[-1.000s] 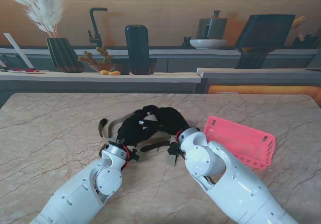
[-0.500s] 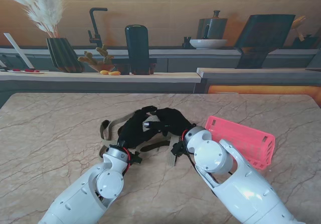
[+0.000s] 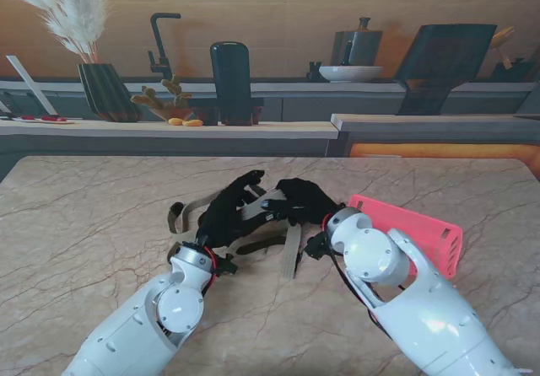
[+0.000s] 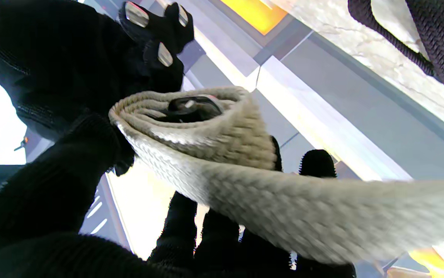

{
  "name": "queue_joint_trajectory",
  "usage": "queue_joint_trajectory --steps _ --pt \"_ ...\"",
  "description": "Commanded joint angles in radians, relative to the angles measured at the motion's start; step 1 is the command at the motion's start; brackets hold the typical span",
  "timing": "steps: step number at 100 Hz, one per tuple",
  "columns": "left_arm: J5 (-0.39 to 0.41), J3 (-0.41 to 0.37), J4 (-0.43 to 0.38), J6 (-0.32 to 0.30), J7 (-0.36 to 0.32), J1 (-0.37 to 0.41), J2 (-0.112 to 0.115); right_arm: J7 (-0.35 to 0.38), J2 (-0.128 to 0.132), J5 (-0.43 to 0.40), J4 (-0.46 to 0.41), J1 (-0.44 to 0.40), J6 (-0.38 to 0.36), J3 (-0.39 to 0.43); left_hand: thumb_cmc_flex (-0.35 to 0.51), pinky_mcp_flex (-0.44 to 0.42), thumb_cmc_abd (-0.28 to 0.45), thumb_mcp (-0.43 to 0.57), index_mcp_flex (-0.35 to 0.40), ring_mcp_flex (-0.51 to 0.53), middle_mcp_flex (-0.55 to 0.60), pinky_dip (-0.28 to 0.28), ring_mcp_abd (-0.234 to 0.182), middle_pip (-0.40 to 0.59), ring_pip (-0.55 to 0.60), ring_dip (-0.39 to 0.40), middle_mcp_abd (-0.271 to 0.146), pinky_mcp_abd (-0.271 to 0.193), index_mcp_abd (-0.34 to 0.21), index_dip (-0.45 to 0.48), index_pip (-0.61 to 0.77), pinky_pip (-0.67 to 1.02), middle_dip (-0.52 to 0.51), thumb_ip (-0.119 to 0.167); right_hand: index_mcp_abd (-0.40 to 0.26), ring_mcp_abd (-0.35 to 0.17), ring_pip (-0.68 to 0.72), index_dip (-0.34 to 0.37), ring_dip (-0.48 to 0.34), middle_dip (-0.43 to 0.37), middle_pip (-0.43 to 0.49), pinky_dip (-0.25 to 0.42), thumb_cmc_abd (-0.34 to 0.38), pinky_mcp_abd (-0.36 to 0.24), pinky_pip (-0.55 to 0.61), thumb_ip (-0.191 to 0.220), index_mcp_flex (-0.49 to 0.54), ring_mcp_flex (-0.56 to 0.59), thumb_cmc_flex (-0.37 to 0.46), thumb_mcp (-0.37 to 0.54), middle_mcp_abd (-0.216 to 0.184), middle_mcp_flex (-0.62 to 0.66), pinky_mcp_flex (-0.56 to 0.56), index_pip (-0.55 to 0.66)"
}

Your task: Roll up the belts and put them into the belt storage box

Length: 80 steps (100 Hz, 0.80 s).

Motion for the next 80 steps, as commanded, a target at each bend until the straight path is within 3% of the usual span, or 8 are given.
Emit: queue_joint_trajectory --steps 1,16,35,56,80 --pt "0.007 -0.003 0.0 -0.007 0.019 -0.003 0.0 -0.033 -0.005 0.002 -0.021 -0.022 0.014 0.017 -0.037 -0.038 0.034 -0.033 -0.032 -0.055 -0.073 0.025 0.005 -0.037 -0.033 -0.02 0.006 -0.006 -0.035 -0.029 -0.083 -0.022 -0.024 0.021 -0.248 -0.032 0.035 0.023 0.02 0.011 0.028 0.001 0.102 -0.035 -0.001 0.046 0.056 -0.02 0.195 0.153 -0.006 0.001 -0.01 0.173" --pt "0.009 -0.007 0.0 -0.008 0.021 -0.003 0.001 -0.095 -0.027 0.104 -0.05 -0.065 0.03 0.073 -0.039 -0.052 0.033 -0.037 -0.03 -0.083 -0.066 0.028 0.002 -0.043 -0.065 -0.041 0.007 -0.009 -0.042 -0.017 -0.082 -0.036 -0.035 0.024 -0.273 -0.041 0.038 0.023 0.021 0.01 0.025 0.009 0.108 -0.047 0.009 0.045 0.054 -0.026 0.191 0.14 -0.018 0.0 -0.014 0.176" --pt "0.017 0.002 0.002 -0.012 0.001 -0.008 0.006 -0.108 -0.04 0.253 -0.086 -0.111 0.025 0.126 -0.04 -0.081 0.025 -0.033 -0.031 -0.134 -0.065 0.024 -0.015 -0.063 -0.117 -0.071 0.009 -0.014 -0.05 -0.002 -0.076 -0.07 -0.054 0.023 -0.282 -0.047 0.037 0.021 0.02 0.009 0.022 0.01 0.11 -0.052 0.006 0.047 0.053 -0.028 0.192 0.129 -0.024 0.001 -0.017 0.175" --pt "0.016 0.01 0.007 -0.019 0.005 -0.011 0.004 -0.042 -0.037 0.417 -0.116 -0.144 0.038 0.166 -0.055 -0.115 0.03 -0.037 -0.033 -0.194 -0.086 0.01 -0.036 -0.073 -0.164 -0.097 0.011 -0.047 -0.054 0.0 -0.086 -0.115 -0.071 0.02 -0.285 -0.051 0.035 0.019 0.019 0.009 0.019 0.012 0.114 -0.058 0.004 0.048 0.054 -0.028 0.191 0.122 -0.027 0.002 -0.015 0.173" --pt "0.009 0.002 0.004 -0.042 0.016 -0.004 0.0 0.025 -0.042 0.595 -0.091 -0.141 0.059 0.169 -0.102 -0.122 0.029 -0.04 -0.036 -0.209 -0.104 0.0 -0.048 -0.07 -0.171 -0.106 0.002 -0.079 -0.063 -0.016 -0.135 -0.141 -0.084 0.01 -0.285 -0.056 0.043 0.02 0.027 0.012 0.018 0.015 0.118 -0.066 0.0 0.05 0.055 -0.029 0.192 0.111 -0.022 0.003 -0.015 0.167"
